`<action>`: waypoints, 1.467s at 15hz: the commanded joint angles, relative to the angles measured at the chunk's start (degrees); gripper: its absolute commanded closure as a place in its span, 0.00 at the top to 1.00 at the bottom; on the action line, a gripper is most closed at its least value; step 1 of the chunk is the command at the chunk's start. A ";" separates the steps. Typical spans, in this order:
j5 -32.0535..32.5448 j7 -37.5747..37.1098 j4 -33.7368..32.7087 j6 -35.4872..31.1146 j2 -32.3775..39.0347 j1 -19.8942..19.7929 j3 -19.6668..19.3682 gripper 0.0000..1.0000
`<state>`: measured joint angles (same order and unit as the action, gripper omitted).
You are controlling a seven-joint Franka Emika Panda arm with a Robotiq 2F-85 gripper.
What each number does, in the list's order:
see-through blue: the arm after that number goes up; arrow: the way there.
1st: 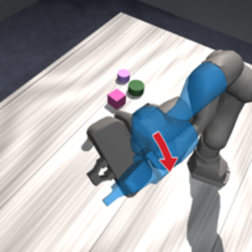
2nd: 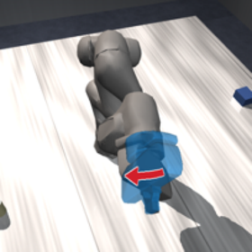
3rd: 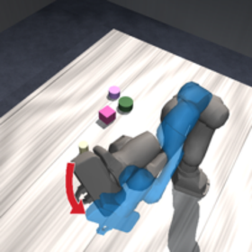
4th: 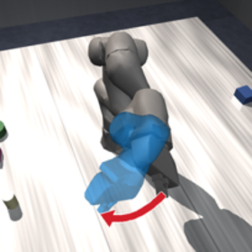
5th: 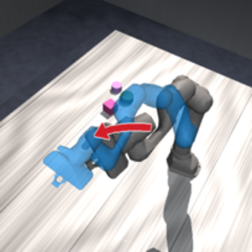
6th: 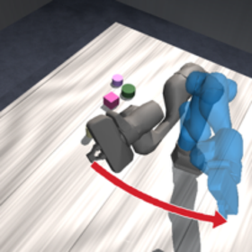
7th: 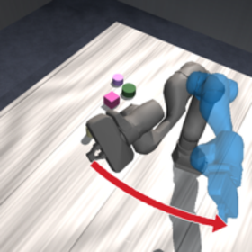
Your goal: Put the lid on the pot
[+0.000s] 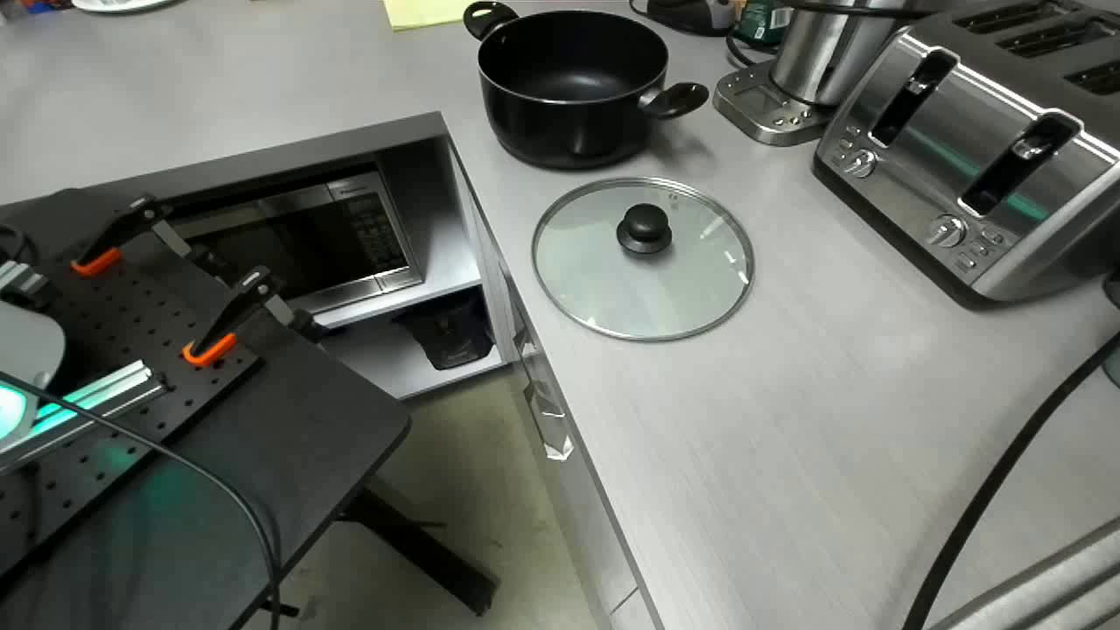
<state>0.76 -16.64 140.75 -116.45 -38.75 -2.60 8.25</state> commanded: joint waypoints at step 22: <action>3.93 1.27 -10.45 0.21 27.70 -9.86 -13.92 1.00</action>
<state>4.03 -15.42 135.78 -116.63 -19.17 -11.28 -3.29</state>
